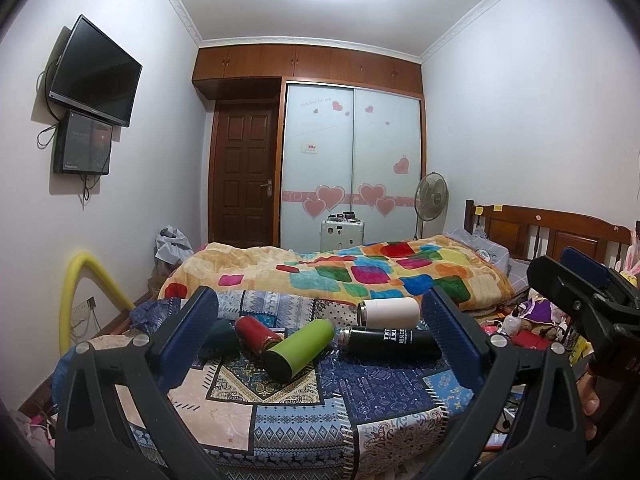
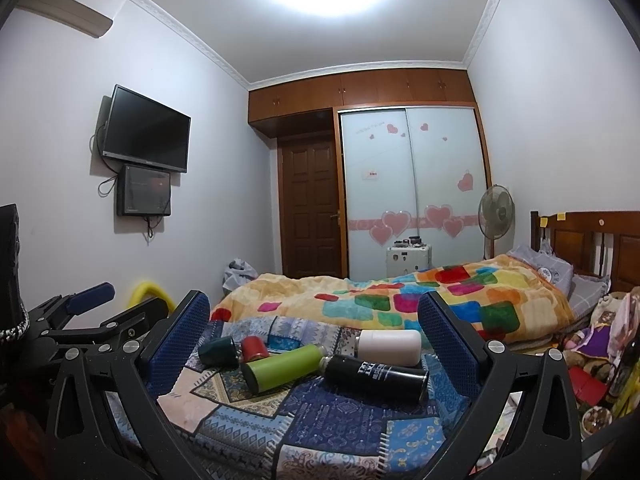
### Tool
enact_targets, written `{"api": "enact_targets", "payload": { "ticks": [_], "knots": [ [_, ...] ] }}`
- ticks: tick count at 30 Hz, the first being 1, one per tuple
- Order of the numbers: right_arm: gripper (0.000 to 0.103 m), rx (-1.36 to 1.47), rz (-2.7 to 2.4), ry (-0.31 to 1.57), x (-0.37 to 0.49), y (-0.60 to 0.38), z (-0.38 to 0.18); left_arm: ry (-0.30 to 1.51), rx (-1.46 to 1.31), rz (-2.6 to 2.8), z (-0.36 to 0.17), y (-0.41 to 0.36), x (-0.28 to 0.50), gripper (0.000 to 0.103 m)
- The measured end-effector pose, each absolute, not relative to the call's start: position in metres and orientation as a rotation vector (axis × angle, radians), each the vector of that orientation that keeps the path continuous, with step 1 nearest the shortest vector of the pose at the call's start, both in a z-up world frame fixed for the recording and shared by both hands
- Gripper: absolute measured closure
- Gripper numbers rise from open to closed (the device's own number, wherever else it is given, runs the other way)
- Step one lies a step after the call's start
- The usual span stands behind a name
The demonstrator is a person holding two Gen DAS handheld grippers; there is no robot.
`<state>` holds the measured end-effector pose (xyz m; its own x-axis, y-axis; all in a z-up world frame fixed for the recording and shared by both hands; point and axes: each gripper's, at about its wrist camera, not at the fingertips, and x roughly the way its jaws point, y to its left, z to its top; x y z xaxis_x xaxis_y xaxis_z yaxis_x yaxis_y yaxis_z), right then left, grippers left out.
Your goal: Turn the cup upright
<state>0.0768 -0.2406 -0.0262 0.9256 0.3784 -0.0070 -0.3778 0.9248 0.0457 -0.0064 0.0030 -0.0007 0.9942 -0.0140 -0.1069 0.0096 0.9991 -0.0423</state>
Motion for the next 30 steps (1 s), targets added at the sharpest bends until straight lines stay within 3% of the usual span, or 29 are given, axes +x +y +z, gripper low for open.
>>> {"api": "enact_targets", "payload": {
  "ticks": [19,30],
  "knots": [
    [0.0,0.017,0.389,0.072,0.095,-0.239,-0.035,0.137,-0.039,-0.021,-0.013,0.001,0.012,0.0],
    [0.0,-0.202,0.4,0.238,0.184,-0.236,-0.06,0.256,-0.051,-0.044,-0.05,0.005,0.083,0.0]
  ]
}}
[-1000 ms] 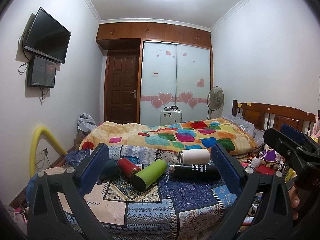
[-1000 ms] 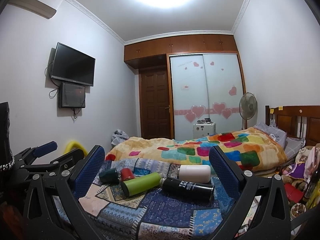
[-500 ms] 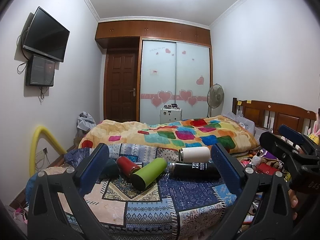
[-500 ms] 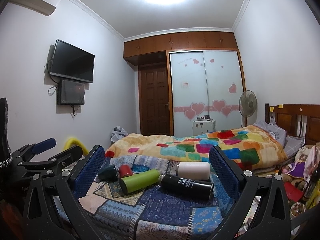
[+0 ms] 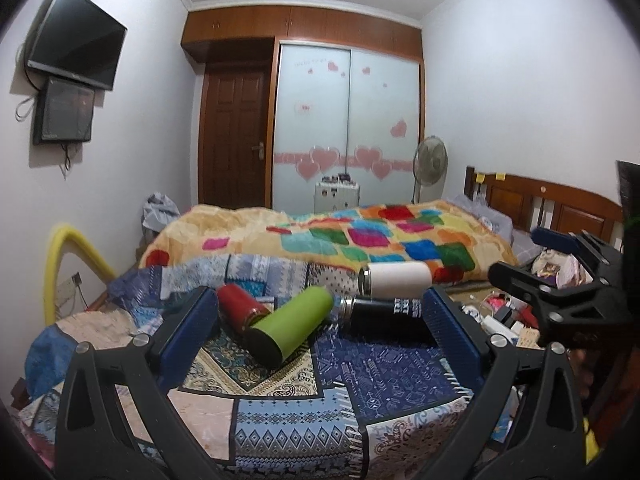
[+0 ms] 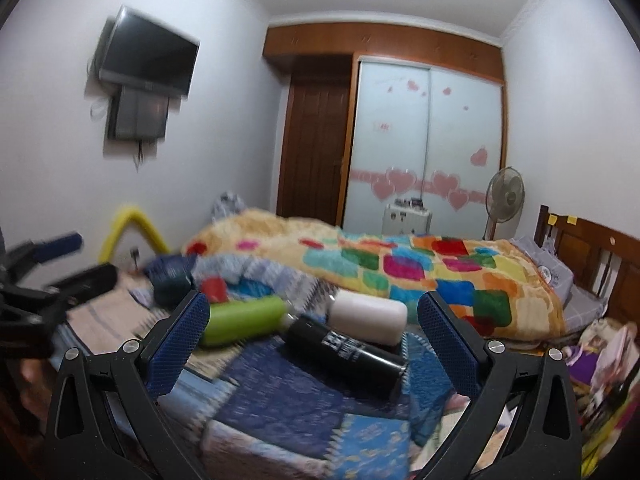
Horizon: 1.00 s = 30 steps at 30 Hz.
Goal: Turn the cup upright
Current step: 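Move the right tool down over the black bottle and close around it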
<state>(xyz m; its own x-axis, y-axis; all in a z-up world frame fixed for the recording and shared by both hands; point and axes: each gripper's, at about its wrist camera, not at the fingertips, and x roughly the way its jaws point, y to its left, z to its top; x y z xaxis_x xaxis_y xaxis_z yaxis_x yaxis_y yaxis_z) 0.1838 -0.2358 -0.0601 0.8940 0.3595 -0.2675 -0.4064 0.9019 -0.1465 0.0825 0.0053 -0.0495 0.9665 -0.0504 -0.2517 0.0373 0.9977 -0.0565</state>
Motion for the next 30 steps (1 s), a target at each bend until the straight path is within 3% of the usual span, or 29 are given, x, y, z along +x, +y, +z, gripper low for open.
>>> {"api": "enact_targets", "payload": {
  "ticks": [13,24,30],
  "knots": [
    [0.0,-0.408,0.512,0.629,0.321,-0.234,-0.12,0.377,-0.06,-0.092,-0.094,0.002,0.155,0.0],
    [0.0,-0.591,0.584,0.864,0.374,-0.216,-0.157,0.404,-0.042,-0.152,-0.112,-0.014,0.175,0.0],
    [0.009,-0.597,0.632,0.953,0.387,-0.21,-0.167,0.434,-0.044,-0.163,-0.124,-0.019,0.185,0.0]
  ]
}}
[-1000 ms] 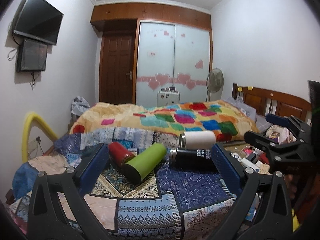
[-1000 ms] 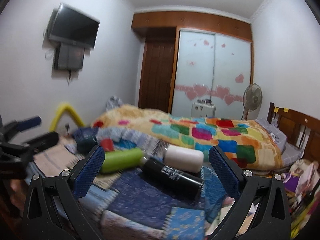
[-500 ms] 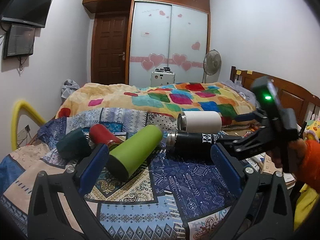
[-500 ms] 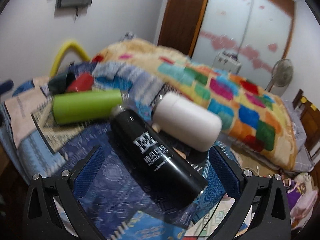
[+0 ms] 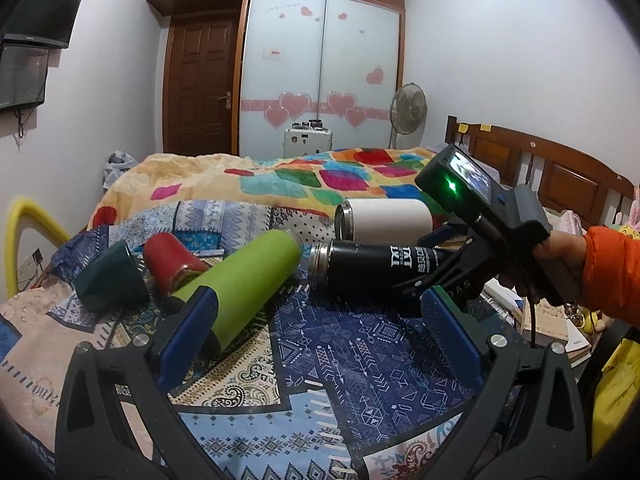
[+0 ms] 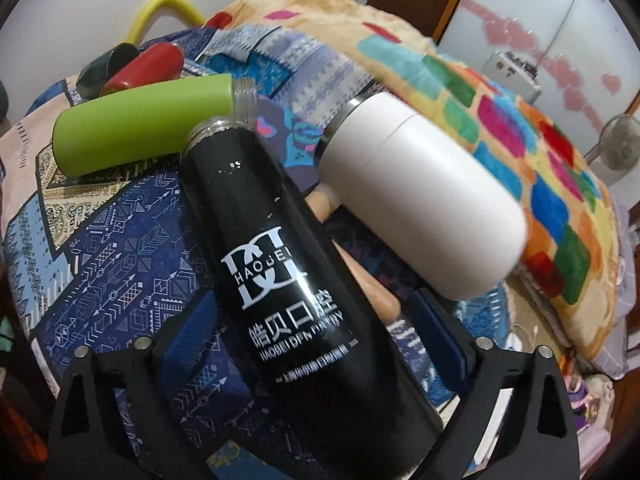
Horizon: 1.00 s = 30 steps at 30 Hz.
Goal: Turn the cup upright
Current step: 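Move the right tool down over the black bottle and close around it, then lift the black bottle with the right tool and swing it toward the left tool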
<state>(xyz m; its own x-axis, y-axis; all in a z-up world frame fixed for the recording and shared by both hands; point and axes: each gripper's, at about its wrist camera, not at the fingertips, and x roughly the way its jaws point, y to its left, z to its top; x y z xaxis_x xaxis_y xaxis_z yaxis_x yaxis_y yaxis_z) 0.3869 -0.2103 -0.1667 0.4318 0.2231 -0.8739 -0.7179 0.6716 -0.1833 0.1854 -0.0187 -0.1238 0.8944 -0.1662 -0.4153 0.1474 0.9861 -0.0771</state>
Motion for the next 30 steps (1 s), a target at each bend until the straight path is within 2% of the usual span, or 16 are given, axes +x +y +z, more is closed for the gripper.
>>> {"api": "enact_targets", "payload": {
  "ticks": [3,8,13,22,30],
  "knots": [
    [0.018,-0.617,0.658,0.999,0.389,-0.205,-0.172,0.447,-0.053,-0.161,-0.129,-0.018,0.19,0.0],
    [0.024,-0.677,0.625,1.007,0.381,-0.199,-0.178,0.457,-0.064,-0.154,-0.132,-0.016,0.192,0.0],
    [0.039,-0.61,0.661,1.024,0.36,-0.205,-0.172,0.463,-0.074,-0.157,-0.132,-0.016,0.194,0.0],
    [0.041,-0.481,0.659,1.03,0.344,-0.205,-0.17,0.45,-0.063,-0.15,-0.124,-0.018,0.188,0.0],
    [0.041,-0.457,0.655,0.943,0.33,-0.211,-0.144,0.424,-0.063,-0.137,-0.111,-0.014,0.178,0.0]
  ]
}}
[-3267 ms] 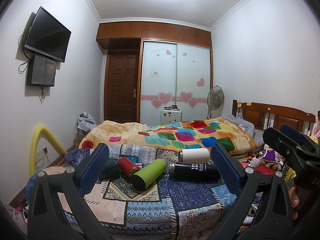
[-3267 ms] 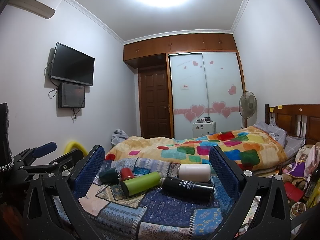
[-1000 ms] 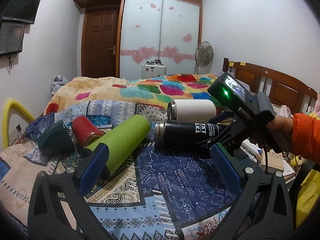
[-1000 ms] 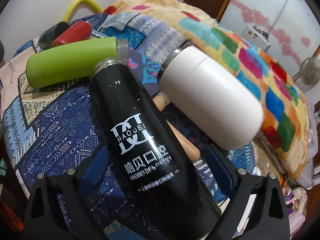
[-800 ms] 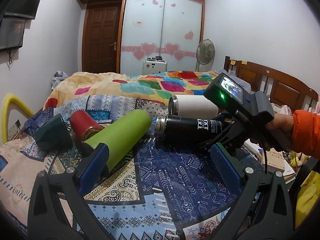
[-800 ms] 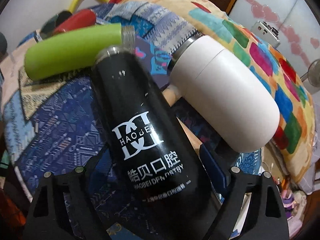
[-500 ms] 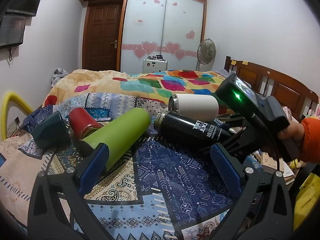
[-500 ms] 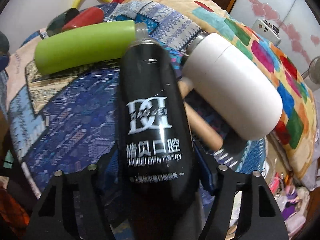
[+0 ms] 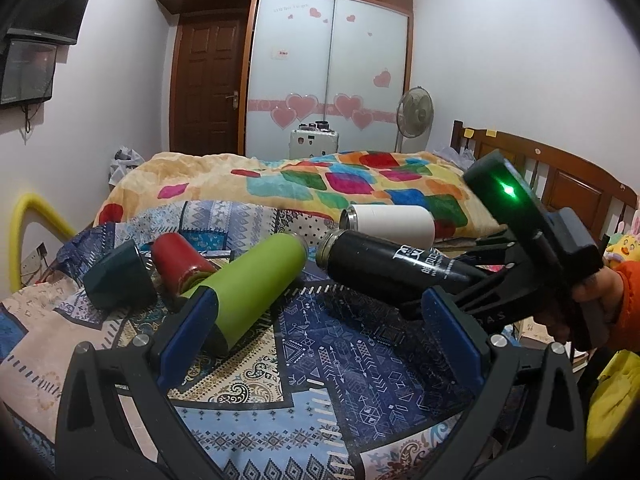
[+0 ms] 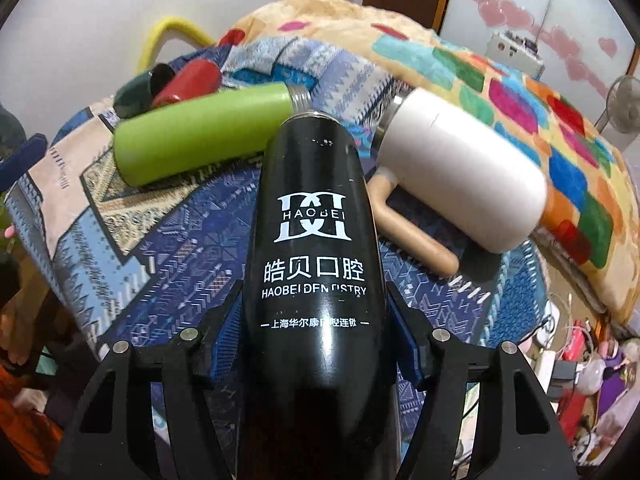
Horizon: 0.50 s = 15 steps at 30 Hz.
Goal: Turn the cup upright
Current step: 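Lift the black bottle with the right tool and swing it toward the left tool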
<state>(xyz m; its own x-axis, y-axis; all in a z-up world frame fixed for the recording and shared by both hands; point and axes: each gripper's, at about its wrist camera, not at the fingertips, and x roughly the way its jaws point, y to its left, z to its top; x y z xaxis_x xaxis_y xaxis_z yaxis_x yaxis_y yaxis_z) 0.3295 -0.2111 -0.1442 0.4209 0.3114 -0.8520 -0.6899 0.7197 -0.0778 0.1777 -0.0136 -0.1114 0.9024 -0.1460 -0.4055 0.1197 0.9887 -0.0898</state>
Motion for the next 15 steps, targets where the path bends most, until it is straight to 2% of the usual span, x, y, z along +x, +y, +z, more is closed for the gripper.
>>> {"api": "enact_targets", "payload": {
  "ticks": [10,15],
  "knots": [
    [0.041,-0.46,0.698,0.811,0.288,-0.205,-0.112,0.389,-0.055,-0.115,-0.092,-0.006,0.154,0.0],
    [0.041,-0.448,0.733,0.784,0.268,-0.195,-0.114,0.389,-0.047,-0.091,-0.088,0.0,0.142,0.0]
  ]
}}
